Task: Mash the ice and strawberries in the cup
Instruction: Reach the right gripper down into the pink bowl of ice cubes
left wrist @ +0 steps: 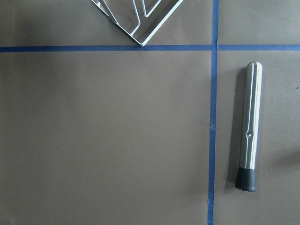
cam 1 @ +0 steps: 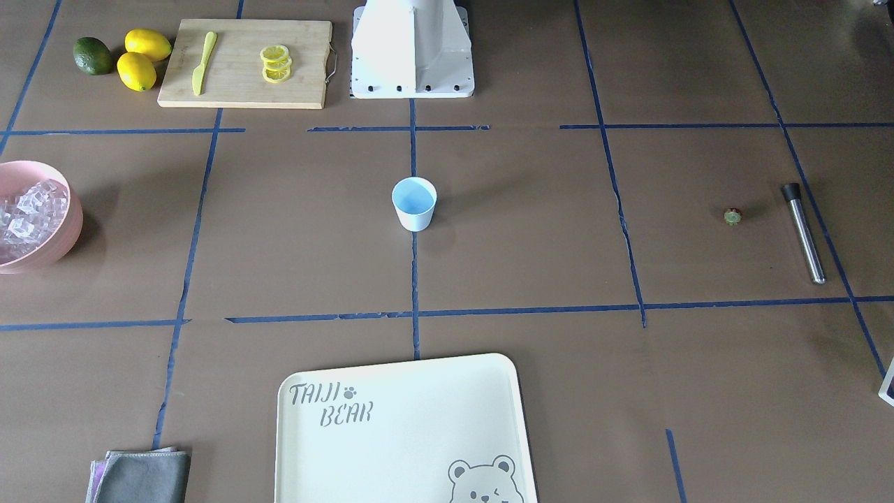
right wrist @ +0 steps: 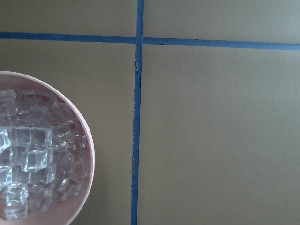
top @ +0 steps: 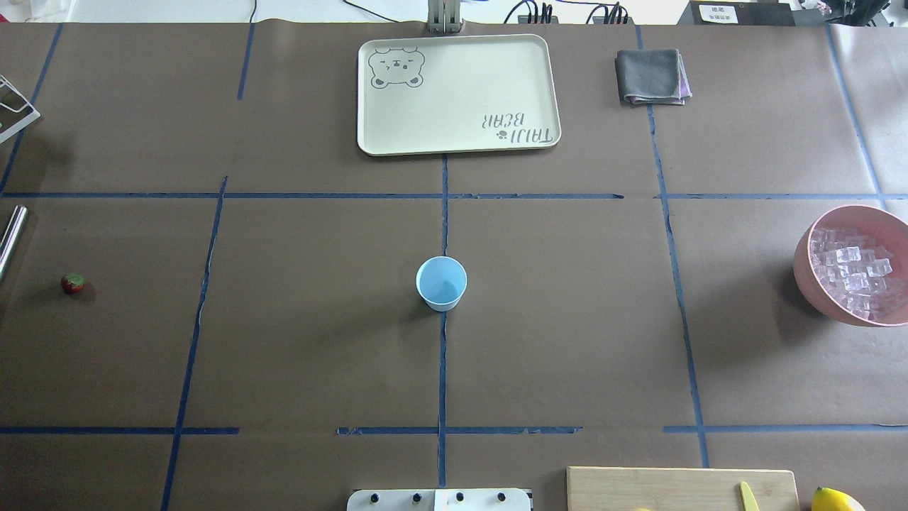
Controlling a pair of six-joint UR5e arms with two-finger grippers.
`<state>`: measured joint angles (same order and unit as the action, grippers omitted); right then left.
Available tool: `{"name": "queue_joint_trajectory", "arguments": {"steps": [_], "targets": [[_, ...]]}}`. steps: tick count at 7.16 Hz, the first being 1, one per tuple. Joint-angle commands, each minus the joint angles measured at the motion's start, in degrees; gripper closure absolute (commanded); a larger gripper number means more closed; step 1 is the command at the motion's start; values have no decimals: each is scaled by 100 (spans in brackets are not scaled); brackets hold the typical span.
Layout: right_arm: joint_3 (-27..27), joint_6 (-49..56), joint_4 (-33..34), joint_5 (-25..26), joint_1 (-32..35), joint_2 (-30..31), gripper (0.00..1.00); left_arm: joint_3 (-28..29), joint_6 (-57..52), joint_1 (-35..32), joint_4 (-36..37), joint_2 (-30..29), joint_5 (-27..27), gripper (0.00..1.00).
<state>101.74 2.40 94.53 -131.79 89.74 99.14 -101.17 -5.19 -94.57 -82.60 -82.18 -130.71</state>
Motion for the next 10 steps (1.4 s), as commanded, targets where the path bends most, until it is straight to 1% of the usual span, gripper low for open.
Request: {"name": "queue_joint_trajectory", "arguments": {"steps": [1,2,3,5,6,7,8,9,10], "targets": [[4,6,-5,-31,0,-9,1,-17,0,9,7,1,-7,0],[12,-12,-5,-31,0,-18,1,-26,0,9,-2,1,-7,0],[230,-20,-5,-48,-87,-79,1,-17,0,9,-2,1,2,0],[311,-143,4,-48,-324,-402,1,-8,0,26,-2,1,-7,0],[459,-770,-22,-48,-386,-413,1,0,0,79,-11,1,-7,0],[617,-846,-13,-66,-439,-413,1,9,0,114,-11,1,-7,0],[636,-847,-13,-101,-440,-422,1,9,0,123,-11,1,-7,0],[784,-864,-231,-92,-727,-431,1,9,0,123,-11,1,-7,0],[899,-1386,-564,-83,-1086,-431,1,9,0,123,-11,1,-7,0]]}}
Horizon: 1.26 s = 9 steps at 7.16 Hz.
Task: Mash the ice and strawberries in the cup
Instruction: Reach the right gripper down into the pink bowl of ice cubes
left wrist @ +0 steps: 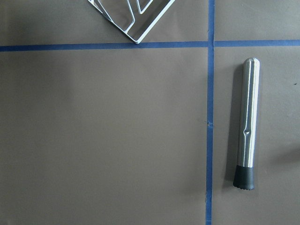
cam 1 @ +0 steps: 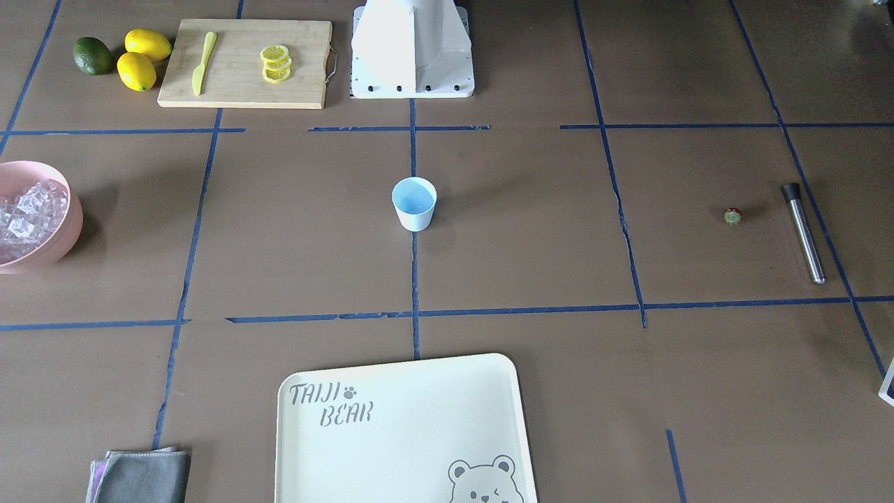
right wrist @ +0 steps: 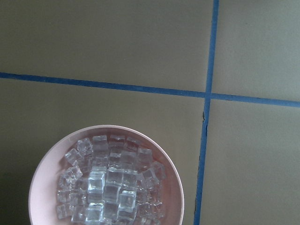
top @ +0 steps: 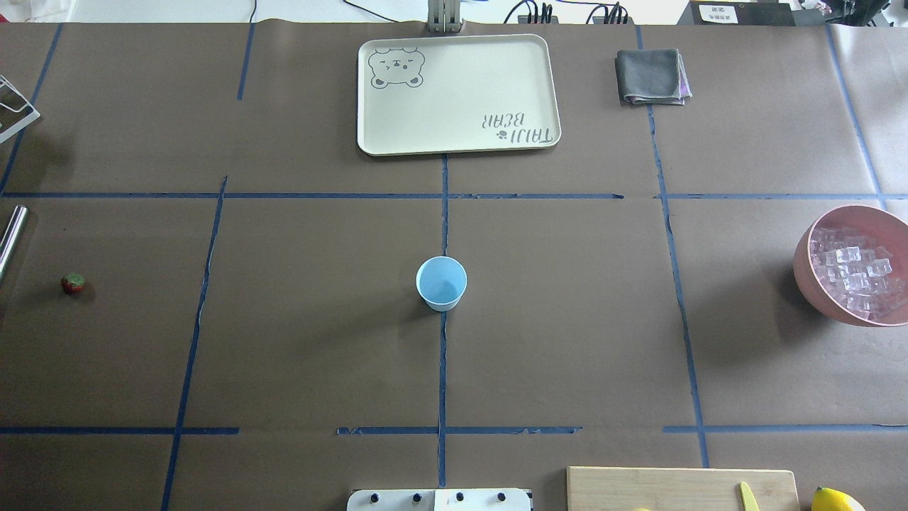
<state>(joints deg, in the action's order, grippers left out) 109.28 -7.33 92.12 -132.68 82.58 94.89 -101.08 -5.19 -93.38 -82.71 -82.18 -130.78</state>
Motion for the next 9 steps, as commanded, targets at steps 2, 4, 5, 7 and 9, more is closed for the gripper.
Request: {"name": "queue_joint_trajectory", "arguments": {"steps": [2,4,5,7,9], "targets": [[155,-1503,-896,84,-979,91,1,1,0,22,0,0,0,0],[137,-2426,-1509,485,-1557,257,1,1,0,48,0,0,9,0],[93,-2761,-1922,619,-1744,345,1,1,0,48,0,0,0,0],[-256,-2888,-2773,725,-2000,696,2,9,0,66,0,0,0,0],[-372,-3089,-3209,743,-2166,960,6,9,0,118,9,0,0,0]]}}
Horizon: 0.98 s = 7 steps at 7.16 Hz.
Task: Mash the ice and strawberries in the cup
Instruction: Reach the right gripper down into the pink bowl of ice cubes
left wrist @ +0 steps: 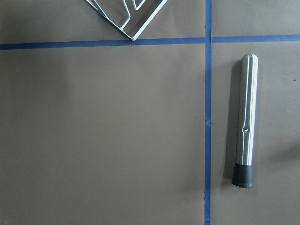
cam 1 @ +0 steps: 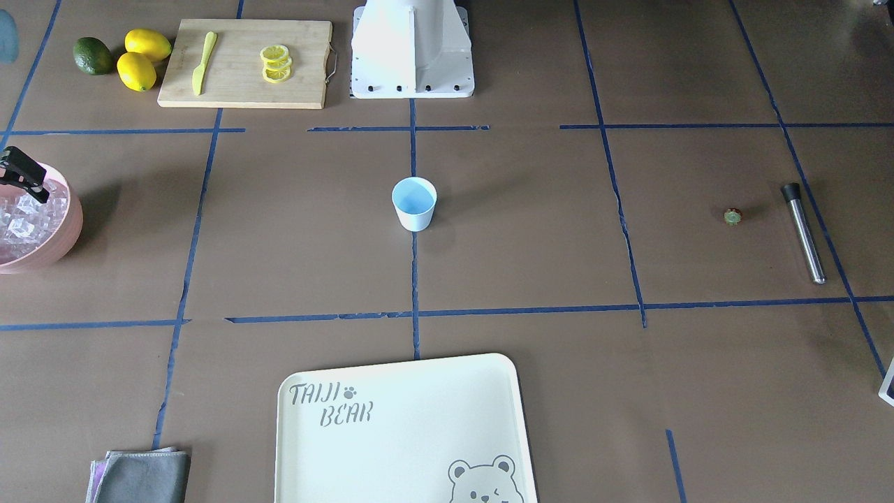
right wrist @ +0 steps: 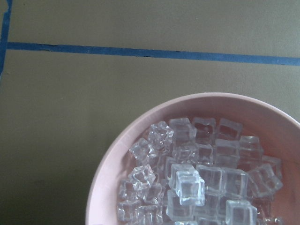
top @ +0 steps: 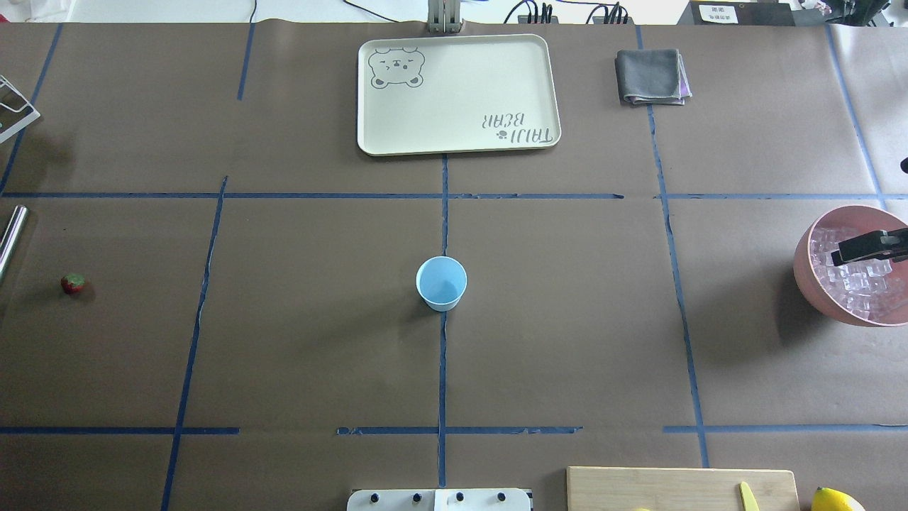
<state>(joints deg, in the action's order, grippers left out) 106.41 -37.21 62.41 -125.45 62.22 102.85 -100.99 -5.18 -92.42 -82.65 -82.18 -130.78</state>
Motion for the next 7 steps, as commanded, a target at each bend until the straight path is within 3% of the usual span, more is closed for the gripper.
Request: {"name": "queue_joint_trajectory", "arguments": {"steps": [1,4,7], "targets": [[-120,-93,-238,21,-227,165,8,1,0,40,3,0,0,0],[-208,-67,-230,152,-377,209,15,9,0,40,3,0,9,0],[-252,-49,-230,223,-386,191,45,9,0,101,12,9,0,0]]}}
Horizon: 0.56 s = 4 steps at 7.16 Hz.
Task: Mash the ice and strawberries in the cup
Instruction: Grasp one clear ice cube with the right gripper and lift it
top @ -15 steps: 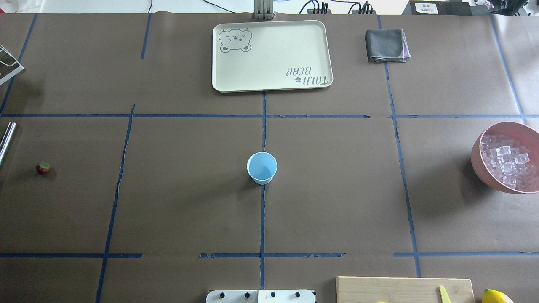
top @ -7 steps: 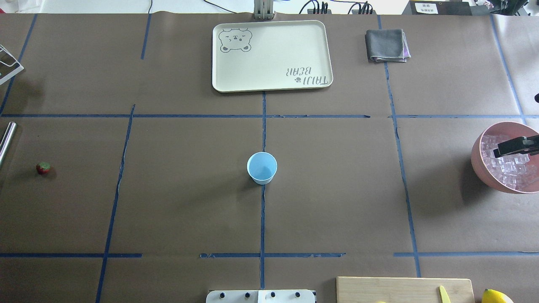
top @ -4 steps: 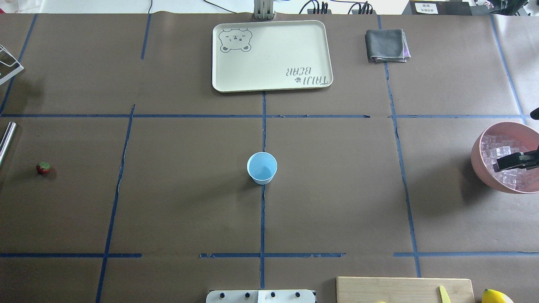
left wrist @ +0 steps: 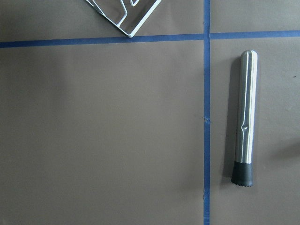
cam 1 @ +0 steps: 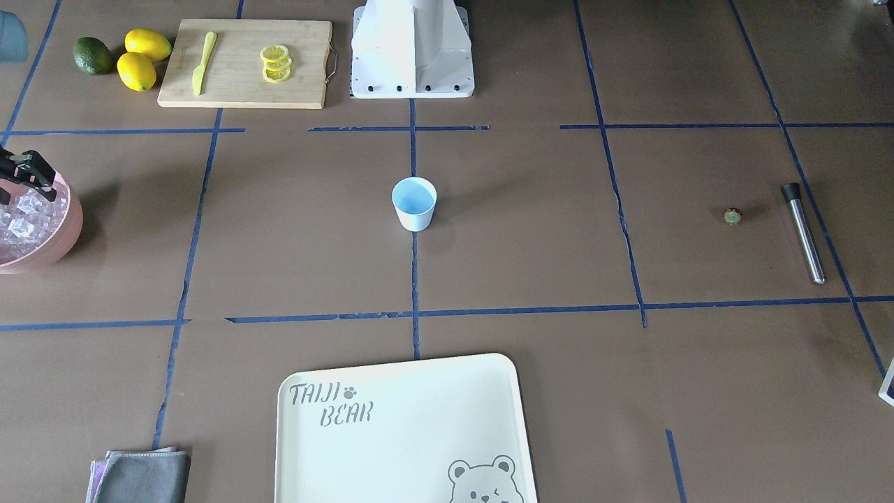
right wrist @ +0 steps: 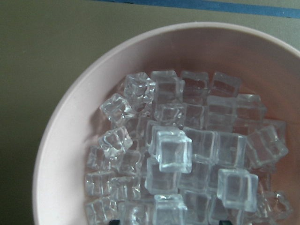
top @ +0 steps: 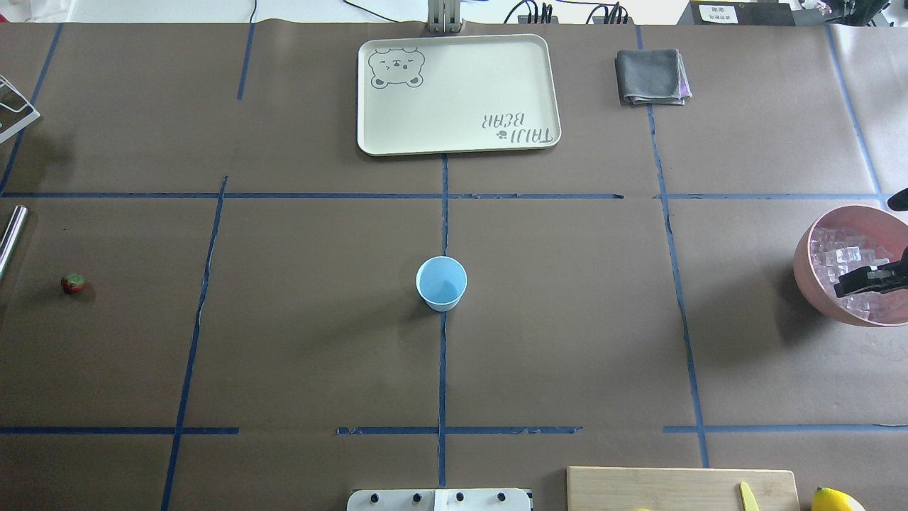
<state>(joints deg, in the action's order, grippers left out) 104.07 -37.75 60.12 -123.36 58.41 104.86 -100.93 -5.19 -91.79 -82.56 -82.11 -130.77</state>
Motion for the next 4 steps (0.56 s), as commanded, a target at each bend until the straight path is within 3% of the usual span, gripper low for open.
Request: {"name": "queue_joint_trajectory", "arguments": {"steps": [1,3,4], "targets": [[-10,5,0,14,-5,-9,56,-6,0,56,3,2,-1,0],[69,5,-9,14,21,8,76,-6,0,74,-6,2,-1,0],[261,22,0,-29,39,26,79,-6,0,74,-6,2,-1,0]]}}
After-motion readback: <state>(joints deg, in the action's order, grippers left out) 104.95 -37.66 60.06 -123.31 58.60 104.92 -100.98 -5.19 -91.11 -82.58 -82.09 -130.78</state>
